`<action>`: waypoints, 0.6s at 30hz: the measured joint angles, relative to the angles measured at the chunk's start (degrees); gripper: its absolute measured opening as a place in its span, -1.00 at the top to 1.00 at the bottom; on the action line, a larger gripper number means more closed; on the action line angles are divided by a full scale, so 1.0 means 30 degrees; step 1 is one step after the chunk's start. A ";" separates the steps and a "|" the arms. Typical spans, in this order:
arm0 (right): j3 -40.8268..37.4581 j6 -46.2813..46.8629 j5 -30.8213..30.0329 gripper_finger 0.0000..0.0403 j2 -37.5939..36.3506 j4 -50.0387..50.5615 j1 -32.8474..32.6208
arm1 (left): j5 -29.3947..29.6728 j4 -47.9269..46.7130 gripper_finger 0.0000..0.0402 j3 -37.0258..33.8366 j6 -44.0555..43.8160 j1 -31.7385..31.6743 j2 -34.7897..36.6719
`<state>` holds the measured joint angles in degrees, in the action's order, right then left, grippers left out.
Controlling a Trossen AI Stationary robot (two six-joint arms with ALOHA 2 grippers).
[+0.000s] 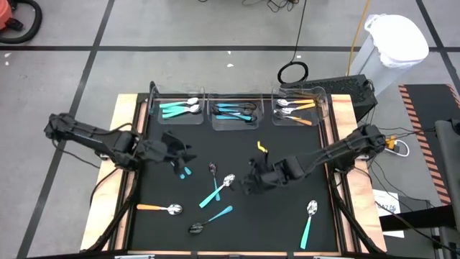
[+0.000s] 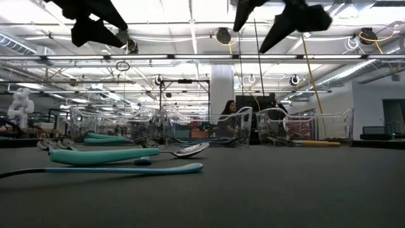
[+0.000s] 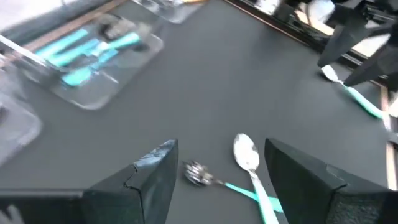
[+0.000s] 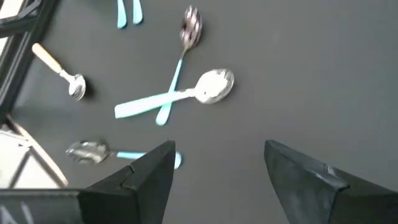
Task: Sort silverware by color (type)
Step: Put the blue spoon into the middle transparent bin
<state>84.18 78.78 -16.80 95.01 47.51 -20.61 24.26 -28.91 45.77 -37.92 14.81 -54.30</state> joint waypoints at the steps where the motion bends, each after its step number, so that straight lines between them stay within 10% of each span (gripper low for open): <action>1: 0.0000 0.0586 0.0013 -0.20 0.0074 -0.0007 -0.0428 | 0.0004 0.0090 -0.19 -0.0181 -0.0384 0.0384 -0.0036; 8: -0.0007 0.6920 0.0548 -0.20 0.0823 0.2757 -0.4176 | 0.0121 -0.0350 -0.19 -0.0810 -0.3083 0.3012 -0.0447; 18: -0.0126 1.3101 0.6320 -0.20 0.2207 0.7412 -0.7413 | 0.2045 -0.0380 -0.19 -0.1731 -0.6117 0.6401 -0.1279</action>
<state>83.80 118.08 2.16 101.63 69.74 -42.85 30.39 -30.06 40.58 -56.27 34.01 -58.14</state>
